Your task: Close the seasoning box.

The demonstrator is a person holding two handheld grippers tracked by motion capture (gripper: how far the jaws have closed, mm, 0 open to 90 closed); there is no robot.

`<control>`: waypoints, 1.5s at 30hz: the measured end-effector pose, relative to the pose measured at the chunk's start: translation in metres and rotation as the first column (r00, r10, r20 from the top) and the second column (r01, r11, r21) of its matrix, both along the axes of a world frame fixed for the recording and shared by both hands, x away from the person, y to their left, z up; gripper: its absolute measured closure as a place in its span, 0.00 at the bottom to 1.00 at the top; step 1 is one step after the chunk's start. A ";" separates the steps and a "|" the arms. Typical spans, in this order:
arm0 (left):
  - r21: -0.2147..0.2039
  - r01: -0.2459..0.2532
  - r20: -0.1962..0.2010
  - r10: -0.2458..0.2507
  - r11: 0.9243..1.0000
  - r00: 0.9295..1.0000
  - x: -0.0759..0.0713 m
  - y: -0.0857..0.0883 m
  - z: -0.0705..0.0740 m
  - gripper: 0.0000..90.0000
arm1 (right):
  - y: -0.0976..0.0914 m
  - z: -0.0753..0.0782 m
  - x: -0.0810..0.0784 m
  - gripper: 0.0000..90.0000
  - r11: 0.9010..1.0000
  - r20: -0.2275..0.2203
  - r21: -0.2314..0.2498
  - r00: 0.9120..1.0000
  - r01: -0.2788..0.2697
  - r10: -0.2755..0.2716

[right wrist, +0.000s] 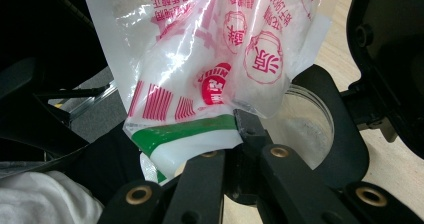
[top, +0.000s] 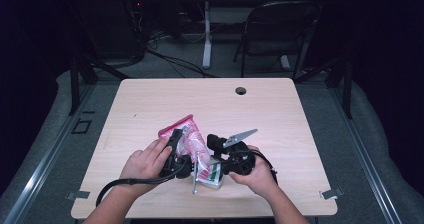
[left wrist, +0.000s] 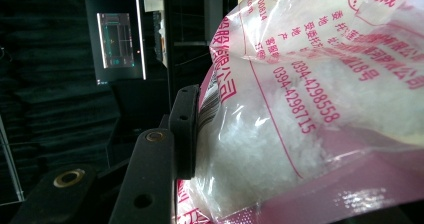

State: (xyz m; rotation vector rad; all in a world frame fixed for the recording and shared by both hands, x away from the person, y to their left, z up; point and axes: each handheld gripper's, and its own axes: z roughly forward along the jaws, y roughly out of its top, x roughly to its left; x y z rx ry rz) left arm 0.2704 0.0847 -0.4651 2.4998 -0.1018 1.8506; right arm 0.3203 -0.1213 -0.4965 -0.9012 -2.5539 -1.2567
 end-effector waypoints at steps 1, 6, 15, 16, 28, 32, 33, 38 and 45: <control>0.000 0.000 -0.001 0.000 1.000 1.000 0.000 0.000 0.000 0.71 | 0.000 0.000 0.000 1.00 1.000 0.001 0.000 1.000 0.003 -0.003; 0.000 0.001 -0.001 -0.001 1.000 1.000 0.000 0.000 0.000 0.72 | 0.000 0.000 0.000 1.00 1.000 0.000 -0.001 1.000 0.000 0.000; 0.009 0.007 0.003 -0.007 1.000 1.000 -0.002 -0.001 0.001 0.72 | 0.000 -0.001 0.000 1.00 1.000 -0.001 -0.004 1.000 -0.002 0.002; 0.009 0.008 0.004 -0.008 1.000 1.000 -0.002 -0.001 0.001 0.72 | 0.000 -0.001 0.000 1.00 1.000 -0.001 -0.004 1.000 -0.001 0.001; 0.012 0.009 0.008 -0.009 1.000 1.000 -0.004 -0.003 0.001 0.73 | 0.000 -0.001 0.001 1.00 1.000 -0.001 -0.004 1.000 0.003 -0.003; 0.015 0.012 0.010 -0.012 1.000 1.000 -0.005 -0.004 0.002 0.73 | -0.001 -0.001 0.001 1.00 1.000 0.000 -0.003 1.000 0.003 -0.003; 0.017 0.014 0.012 -0.014 1.000 1.000 -0.005 -0.004 0.002 0.73 | -0.001 -0.001 0.001 1.00 1.000 0.000 -0.003 1.000 0.003 -0.003; 0.021 0.018 0.019 -0.019 1.000 1.000 -0.006 -0.005 0.003 0.73 | -0.001 -0.001 0.001 1.00 1.000 -0.001 0.000 1.000 0.005 -0.005; 0.019 0.025 0.023 -0.025 1.000 0.999 -0.007 -0.007 0.003 0.74 | -0.001 -0.001 0.001 1.00 1.000 0.001 -0.003 1.000 0.004 -0.004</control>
